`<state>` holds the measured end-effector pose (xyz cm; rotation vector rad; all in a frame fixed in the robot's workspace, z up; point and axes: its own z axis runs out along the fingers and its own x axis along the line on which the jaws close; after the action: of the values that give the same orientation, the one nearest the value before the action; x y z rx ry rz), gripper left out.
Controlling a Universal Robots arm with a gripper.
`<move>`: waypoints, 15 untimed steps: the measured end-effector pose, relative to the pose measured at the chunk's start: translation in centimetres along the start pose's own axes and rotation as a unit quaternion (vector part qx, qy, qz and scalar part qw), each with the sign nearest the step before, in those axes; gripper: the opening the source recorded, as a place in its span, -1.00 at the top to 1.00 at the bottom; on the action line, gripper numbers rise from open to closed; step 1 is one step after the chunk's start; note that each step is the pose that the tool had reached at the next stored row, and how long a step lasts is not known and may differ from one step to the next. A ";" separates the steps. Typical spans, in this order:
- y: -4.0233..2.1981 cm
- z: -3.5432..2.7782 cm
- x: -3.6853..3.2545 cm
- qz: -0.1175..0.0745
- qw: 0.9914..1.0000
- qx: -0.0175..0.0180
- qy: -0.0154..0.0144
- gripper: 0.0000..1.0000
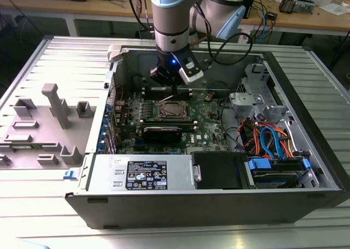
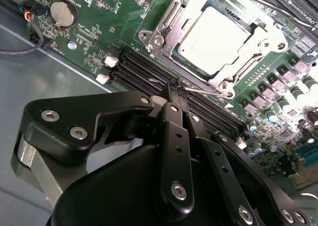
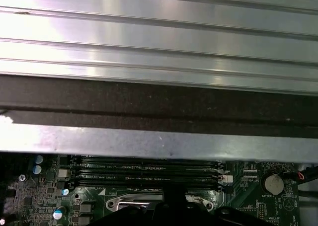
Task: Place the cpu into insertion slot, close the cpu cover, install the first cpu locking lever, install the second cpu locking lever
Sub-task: 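Install the first cpu locking lever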
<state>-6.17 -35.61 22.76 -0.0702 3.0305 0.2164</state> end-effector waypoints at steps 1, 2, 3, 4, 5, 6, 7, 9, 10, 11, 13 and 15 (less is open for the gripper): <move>-0.02 0.09 0.02 0.000 1.000 -0.001 0.000 0.79; -0.02 0.11 0.02 0.000 1.000 -0.001 0.000 0.79; -0.02 0.11 0.01 0.000 1.000 -0.002 0.000 0.79; -0.01 0.12 0.01 0.000 1.000 -0.002 0.000 0.79; -0.02 0.16 0.01 0.000 1.000 -0.002 0.000 0.79; -0.03 0.24 0.02 0.000 1.000 -0.002 -0.001 0.79; -0.05 0.32 0.03 0.000 1.000 -0.002 -0.001 0.79; -0.07 0.52 0.05 0.000 1.000 -0.002 -0.001 0.79; -0.09 0.67 0.07 0.000 1.000 -0.002 -0.002 0.79; -0.11 0.78 0.08 0.000 1.000 -0.002 -0.002 0.79; -0.15 1.04 0.11 0.000 1.000 -0.002 -0.002 0.79; -0.16 1.09 0.11 0.000 1.000 -0.002 -0.002 0.79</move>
<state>-6.16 -35.62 21.65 -0.0701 3.0261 0.2230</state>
